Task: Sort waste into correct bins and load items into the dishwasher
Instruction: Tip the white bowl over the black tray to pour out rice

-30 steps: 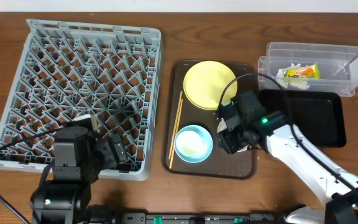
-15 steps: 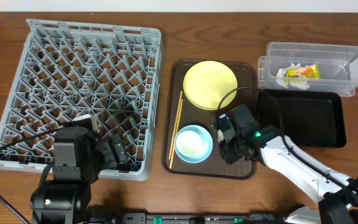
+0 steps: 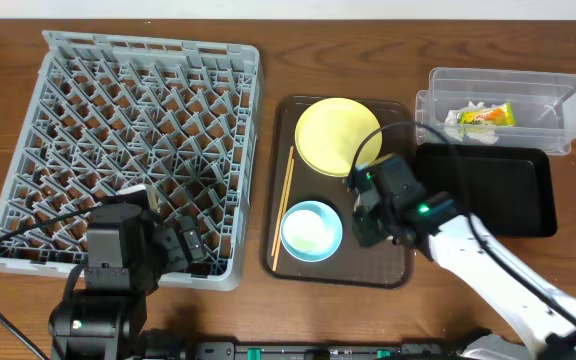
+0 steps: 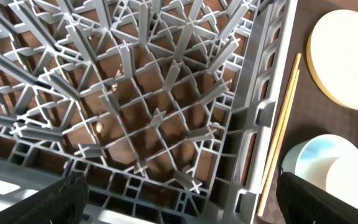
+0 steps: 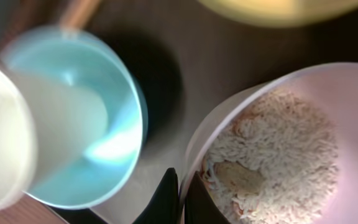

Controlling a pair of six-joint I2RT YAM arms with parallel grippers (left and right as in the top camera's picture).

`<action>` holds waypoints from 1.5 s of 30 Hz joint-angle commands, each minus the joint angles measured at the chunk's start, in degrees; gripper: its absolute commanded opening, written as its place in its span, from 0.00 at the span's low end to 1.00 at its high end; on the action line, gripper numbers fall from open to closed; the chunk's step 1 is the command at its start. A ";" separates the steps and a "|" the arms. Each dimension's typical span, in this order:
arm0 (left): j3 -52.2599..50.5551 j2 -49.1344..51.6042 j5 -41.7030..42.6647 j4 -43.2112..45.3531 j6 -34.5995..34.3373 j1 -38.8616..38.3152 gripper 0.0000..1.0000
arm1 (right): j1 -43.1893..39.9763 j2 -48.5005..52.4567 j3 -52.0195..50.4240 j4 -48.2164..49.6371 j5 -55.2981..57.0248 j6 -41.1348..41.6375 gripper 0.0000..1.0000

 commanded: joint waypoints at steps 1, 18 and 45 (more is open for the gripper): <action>0.94 0.00 -0.11 -0.15 -0.31 0.31 0.96 | -5.11 -5.40 4.37 0.17 -0.59 6.43 0.01; 0.94 0.00 -0.11 -0.15 -0.31 0.31 0.96 | -45.72 5.09 3.67 2.84 -41.88 8.24 0.01; 0.94 0.00 -0.09 -0.15 -0.31 0.28 0.96 | -75.60 21.27 3.67 10.86 -79.95 6.01 0.01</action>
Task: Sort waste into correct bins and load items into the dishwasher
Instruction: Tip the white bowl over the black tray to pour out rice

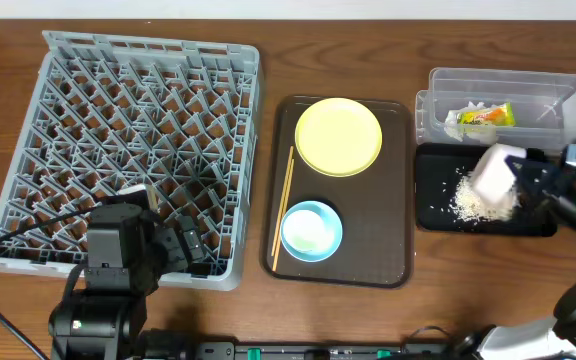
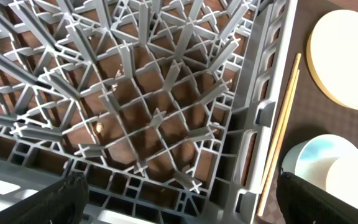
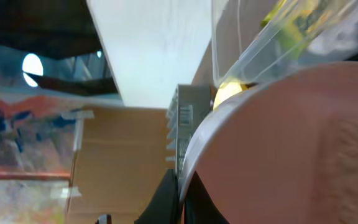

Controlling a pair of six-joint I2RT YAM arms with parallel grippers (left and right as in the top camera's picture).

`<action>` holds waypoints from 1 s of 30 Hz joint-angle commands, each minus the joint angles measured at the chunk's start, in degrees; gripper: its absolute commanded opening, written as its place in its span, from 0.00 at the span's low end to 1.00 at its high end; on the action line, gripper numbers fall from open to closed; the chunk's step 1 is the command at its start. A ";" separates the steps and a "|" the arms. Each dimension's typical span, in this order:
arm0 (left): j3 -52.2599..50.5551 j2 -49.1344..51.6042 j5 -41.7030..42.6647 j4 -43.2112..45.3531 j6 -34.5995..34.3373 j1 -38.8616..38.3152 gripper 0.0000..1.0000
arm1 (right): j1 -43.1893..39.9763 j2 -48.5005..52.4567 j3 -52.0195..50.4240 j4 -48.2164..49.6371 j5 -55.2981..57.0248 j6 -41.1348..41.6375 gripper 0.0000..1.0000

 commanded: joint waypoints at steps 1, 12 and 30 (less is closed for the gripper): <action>0.94 0.00 -0.09 -0.17 -0.31 0.28 0.96 | -3.30 0.37 0.13 0.59 -4.15 0.09 0.01; 0.94 0.00 -0.09 -0.17 -0.31 0.28 0.96 | 1.92 0.35 0.13 0.59 -4.50 8.55 0.01; 0.94 0.00 -0.09 -0.17 -0.31 0.28 0.96 | 5.86 0.35 0.15 5.20 -3.54 10.75 0.01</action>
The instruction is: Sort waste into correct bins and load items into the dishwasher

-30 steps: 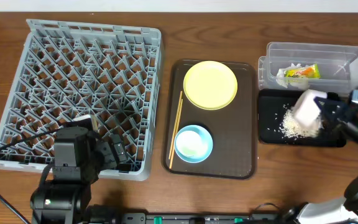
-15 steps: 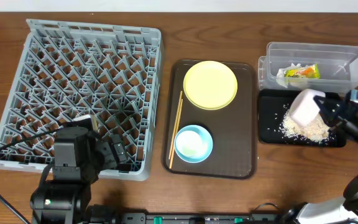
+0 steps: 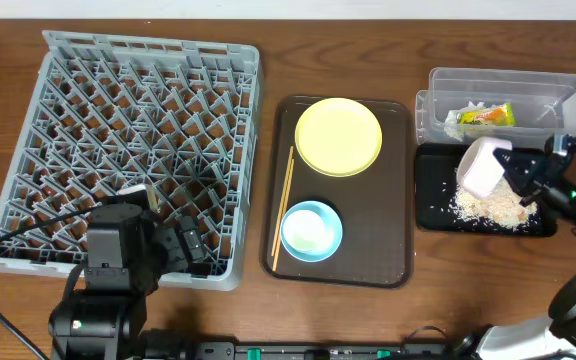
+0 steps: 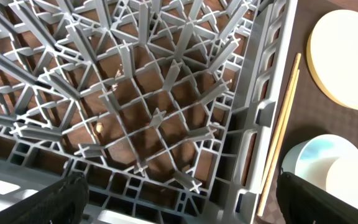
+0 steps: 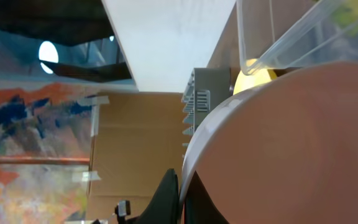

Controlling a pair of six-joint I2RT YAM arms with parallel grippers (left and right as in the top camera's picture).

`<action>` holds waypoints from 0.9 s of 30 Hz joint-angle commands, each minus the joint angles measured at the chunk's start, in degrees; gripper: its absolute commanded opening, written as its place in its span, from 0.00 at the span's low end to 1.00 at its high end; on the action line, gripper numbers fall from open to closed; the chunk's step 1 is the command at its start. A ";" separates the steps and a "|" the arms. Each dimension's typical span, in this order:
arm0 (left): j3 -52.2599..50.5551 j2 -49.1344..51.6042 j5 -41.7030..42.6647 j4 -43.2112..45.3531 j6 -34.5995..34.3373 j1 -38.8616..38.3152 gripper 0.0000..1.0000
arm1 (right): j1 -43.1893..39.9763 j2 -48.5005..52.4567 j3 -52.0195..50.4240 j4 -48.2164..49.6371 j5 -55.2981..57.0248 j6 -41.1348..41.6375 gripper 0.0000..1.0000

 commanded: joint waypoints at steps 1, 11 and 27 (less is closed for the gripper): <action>0.94 0.00 -0.09 -0.20 -0.31 0.31 0.96 | 0.63 0.35 0.17 0.09 -1.16 3.87 0.01; 0.94 0.00 -0.09 -0.20 -0.31 0.31 0.96 | 2.29 0.09 0.17 1.31 -1.99 4.94 0.01; 0.94 0.00 -0.09 -0.22 -0.33 0.31 0.96 | 43.04 -15.04 1.60 42.69 25.03 20.33 0.01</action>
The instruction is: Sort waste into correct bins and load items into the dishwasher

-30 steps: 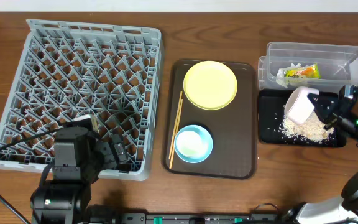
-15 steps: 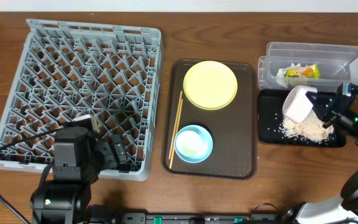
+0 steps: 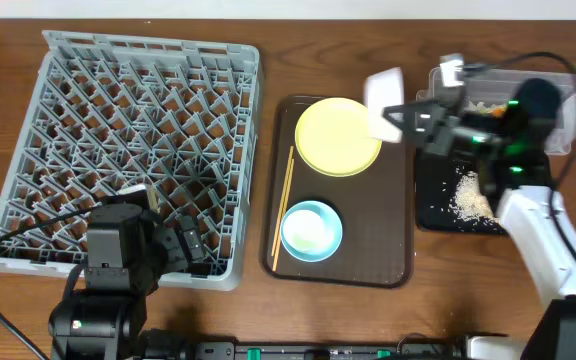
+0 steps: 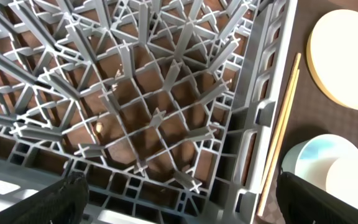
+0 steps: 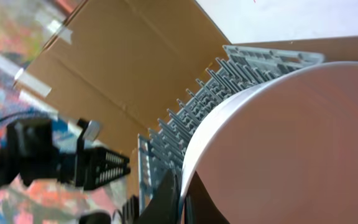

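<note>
My right gripper (image 3: 408, 116) is shut on the rim of a pale pink bowl (image 3: 384, 97), held in the air, tipped on its side, over the right edge of the brown tray (image 3: 398, 262). In the right wrist view the bowl (image 5: 291, 143) fills the frame, its rim pinched at the gripper (image 5: 180, 193). Spilled rice (image 3: 470, 195) lies in the black bin (image 3: 528, 165). On the tray sit a yellow plate (image 3: 338, 135), a blue bowl (image 3: 311, 229) and chopsticks (image 3: 283, 205). My left gripper (image 4: 180, 199) stands open over the near right corner of the grey dish rack (image 3: 138, 150).
A clear plastic bin (image 3: 558, 105) with wrappers stands at the back right, behind the black bin. The rack's right wall (image 4: 263, 112) runs beside the chopsticks (image 4: 281, 130). The blue bowl (image 4: 328, 165) and the plate (image 4: 347, 56) show at the right of the left wrist view.
My right gripper has moved left with the pink bowl, from above the black bin to above the tray's right edge near the yellow plate. The left arm has not moved.
My right gripper gripped the rim of the rice-filled pink bowl on the tray. Then it held the bowl tipped over the black bin, with rice lying in the bin. Now the bowl is above the tray's right edge.
</note>
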Controlling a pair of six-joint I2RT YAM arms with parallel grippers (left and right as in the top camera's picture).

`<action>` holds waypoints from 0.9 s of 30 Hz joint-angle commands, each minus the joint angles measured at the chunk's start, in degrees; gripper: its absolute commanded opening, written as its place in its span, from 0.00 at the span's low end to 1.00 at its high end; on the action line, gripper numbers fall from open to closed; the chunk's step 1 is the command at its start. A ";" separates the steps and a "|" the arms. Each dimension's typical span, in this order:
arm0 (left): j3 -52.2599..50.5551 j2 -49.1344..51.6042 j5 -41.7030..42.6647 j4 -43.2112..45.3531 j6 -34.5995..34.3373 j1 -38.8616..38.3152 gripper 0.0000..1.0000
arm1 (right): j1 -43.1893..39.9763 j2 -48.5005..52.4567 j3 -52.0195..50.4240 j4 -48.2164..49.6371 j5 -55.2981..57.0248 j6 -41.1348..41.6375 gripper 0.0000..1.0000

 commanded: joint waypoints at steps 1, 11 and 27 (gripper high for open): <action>0.94 0.00 -0.09 -0.20 -0.31 0.28 0.96 | 5.70 0.81 1.53 0.09 13.33 2.99 0.01; 0.94 0.00 -0.09 -0.20 -0.31 0.28 0.96 | 15.91 5.01 20.52 -43.43 48.46 -30.84 0.01; 0.94 0.00 -0.09 -0.59 -0.31 0.31 0.96 | 27.54 26.27 21.44 -46.53 65.02 -44.39 0.08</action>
